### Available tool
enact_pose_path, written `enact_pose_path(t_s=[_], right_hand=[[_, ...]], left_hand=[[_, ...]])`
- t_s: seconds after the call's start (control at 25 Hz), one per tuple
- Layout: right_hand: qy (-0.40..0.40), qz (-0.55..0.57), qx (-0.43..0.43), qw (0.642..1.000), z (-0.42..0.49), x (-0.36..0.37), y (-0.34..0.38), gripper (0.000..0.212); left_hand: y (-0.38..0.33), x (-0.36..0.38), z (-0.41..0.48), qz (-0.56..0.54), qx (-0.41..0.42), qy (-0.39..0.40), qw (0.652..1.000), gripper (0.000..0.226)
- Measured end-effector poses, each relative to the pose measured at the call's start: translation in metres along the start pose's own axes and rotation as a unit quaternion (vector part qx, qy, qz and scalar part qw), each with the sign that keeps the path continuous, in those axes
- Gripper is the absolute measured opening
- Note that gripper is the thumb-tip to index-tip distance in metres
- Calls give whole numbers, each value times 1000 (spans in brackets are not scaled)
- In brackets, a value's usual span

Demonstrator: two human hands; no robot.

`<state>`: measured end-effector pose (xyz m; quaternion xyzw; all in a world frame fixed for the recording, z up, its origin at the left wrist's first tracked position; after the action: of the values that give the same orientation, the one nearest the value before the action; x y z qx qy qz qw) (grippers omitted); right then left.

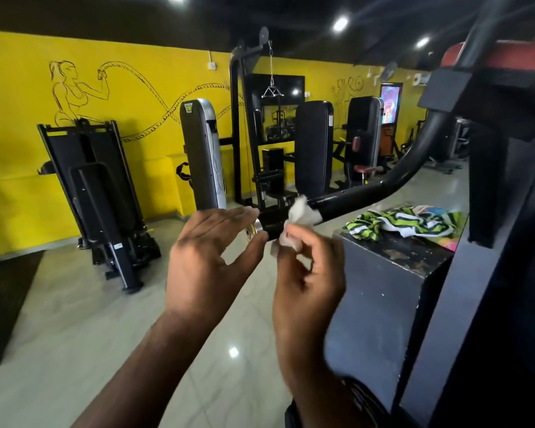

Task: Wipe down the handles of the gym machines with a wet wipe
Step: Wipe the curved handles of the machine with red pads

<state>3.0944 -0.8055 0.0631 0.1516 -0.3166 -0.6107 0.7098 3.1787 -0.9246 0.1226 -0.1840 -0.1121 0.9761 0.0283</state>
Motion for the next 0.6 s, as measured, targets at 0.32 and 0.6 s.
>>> enact_pose_path(t_s=[0.32,0.6], right_hand=[[-99,535,481,688,-34,65,-53,41],[-47,614,493,614,-37,80,-55,41]], left_hand=[[0,-3,0,18,22,15,999,38],[0,-1,0,8,32,11,999,38]])
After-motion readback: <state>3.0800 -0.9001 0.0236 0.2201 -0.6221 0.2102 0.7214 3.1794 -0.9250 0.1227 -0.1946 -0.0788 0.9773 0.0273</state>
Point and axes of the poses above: each hand's wrist, its own z-axis towards the middle knuckle, its own x-axis out of the palm, y = z × x, the point moved 9 cm from there along z, towards the middle knuckle, and after that the axes turned 2 degrees about -x, right-handed, at the moved point
